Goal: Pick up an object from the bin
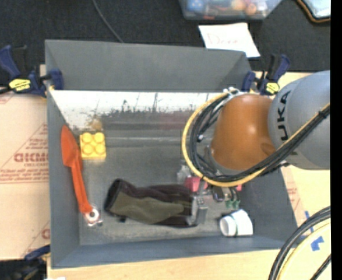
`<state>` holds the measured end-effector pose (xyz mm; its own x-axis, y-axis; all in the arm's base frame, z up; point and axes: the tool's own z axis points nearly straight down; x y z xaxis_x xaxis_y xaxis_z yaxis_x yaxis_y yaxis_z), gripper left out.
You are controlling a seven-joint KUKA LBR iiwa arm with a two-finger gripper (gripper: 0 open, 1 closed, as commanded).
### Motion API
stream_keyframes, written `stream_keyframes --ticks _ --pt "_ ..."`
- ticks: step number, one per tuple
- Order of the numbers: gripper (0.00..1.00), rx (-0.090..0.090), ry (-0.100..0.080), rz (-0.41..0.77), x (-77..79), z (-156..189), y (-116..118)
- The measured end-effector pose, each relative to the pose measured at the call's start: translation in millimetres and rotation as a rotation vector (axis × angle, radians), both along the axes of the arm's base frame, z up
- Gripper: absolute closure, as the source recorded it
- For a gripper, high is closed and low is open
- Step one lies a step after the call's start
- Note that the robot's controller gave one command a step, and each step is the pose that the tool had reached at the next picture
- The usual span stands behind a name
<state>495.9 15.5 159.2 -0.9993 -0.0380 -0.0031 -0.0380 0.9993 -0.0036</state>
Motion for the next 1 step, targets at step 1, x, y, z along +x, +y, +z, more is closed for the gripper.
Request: stream_keyframes --ticks 1 --pt "0.00 -0.001 -0.013 0.101 22.0 -79.6 -13.6"
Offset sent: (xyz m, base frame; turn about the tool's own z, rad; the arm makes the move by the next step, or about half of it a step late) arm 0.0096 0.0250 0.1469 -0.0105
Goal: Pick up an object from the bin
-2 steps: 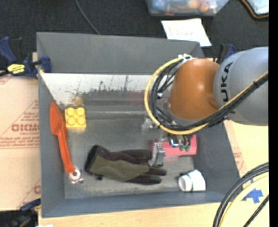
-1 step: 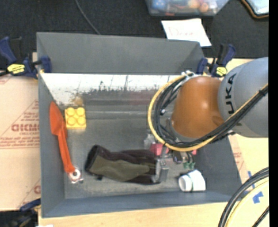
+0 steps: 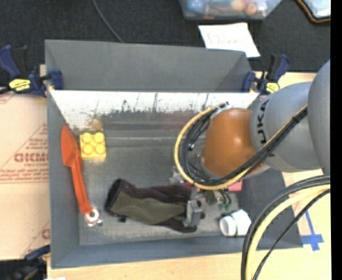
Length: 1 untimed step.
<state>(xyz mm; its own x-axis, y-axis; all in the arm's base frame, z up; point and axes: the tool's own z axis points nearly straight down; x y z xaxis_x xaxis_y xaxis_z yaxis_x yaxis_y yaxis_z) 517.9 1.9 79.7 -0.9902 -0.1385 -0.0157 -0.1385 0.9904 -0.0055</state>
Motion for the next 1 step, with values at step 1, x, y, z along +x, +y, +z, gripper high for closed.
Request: stream_keyframes --ticks 1 --pt "0.00 0.002 0.002 -0.038 -5.5 100.4 17.5"
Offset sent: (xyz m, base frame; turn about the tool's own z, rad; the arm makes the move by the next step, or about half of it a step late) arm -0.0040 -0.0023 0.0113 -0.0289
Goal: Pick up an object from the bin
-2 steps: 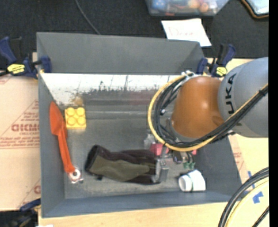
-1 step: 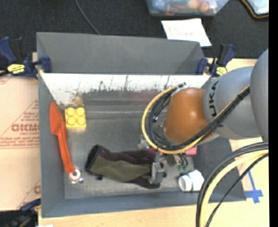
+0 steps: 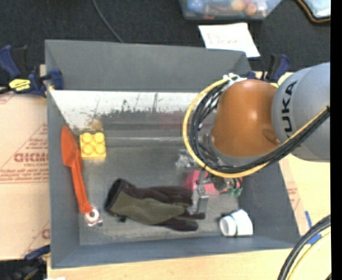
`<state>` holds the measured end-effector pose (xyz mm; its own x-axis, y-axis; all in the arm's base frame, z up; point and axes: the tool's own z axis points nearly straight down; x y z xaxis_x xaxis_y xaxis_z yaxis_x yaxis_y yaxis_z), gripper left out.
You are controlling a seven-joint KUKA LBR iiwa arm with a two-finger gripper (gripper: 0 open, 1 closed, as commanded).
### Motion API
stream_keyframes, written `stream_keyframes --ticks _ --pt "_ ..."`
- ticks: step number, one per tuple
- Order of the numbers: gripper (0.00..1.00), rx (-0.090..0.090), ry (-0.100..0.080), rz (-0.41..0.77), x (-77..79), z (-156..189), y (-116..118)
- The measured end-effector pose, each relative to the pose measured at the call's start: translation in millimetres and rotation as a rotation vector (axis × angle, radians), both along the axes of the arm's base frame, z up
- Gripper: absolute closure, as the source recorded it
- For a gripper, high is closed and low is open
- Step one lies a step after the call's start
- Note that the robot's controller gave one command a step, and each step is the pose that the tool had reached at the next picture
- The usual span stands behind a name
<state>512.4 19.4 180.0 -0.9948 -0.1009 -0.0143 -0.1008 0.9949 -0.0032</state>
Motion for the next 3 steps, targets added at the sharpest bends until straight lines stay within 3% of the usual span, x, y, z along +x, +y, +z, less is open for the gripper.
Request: stream_keyframes --ticks 1,2,3 --pt "0.00 -0.003 -0.004 0.056 3.4 -74 -17" --pt "0.00 0.001 -0.008 0.014 10.0 -45 -1" --pt "0.00 -0.003 -0.006 0.044 4.7 -49 -10"
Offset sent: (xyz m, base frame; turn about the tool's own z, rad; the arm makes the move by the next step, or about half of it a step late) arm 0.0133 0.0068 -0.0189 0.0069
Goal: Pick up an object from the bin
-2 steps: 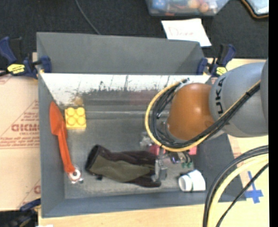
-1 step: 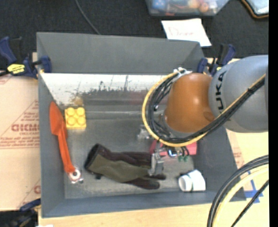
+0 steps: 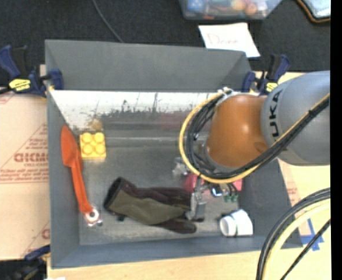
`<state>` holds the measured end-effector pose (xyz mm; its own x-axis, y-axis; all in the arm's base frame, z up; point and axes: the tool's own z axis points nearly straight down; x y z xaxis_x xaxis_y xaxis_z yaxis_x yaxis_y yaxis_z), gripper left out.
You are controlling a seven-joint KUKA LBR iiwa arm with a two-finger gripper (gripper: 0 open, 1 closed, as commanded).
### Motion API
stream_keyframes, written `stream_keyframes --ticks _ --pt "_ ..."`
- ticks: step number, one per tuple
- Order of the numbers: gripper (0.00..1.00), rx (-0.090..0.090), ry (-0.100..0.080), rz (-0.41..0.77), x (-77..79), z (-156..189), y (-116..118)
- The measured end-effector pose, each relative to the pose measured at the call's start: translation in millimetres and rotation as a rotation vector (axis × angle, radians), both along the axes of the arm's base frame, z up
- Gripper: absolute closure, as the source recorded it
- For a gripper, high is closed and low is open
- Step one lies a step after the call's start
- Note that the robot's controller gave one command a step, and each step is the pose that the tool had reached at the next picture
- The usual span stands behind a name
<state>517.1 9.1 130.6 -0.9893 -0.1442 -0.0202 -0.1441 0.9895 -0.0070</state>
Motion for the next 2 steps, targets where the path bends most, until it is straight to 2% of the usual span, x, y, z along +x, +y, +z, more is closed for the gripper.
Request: stream_keyframes --ticks 1,2 --pt "0.00 0.007 -0.010 -0.043 20.5 -25 22" --pt "0.00 0.000 -0.001 -0.036 2.0 -61 -32"
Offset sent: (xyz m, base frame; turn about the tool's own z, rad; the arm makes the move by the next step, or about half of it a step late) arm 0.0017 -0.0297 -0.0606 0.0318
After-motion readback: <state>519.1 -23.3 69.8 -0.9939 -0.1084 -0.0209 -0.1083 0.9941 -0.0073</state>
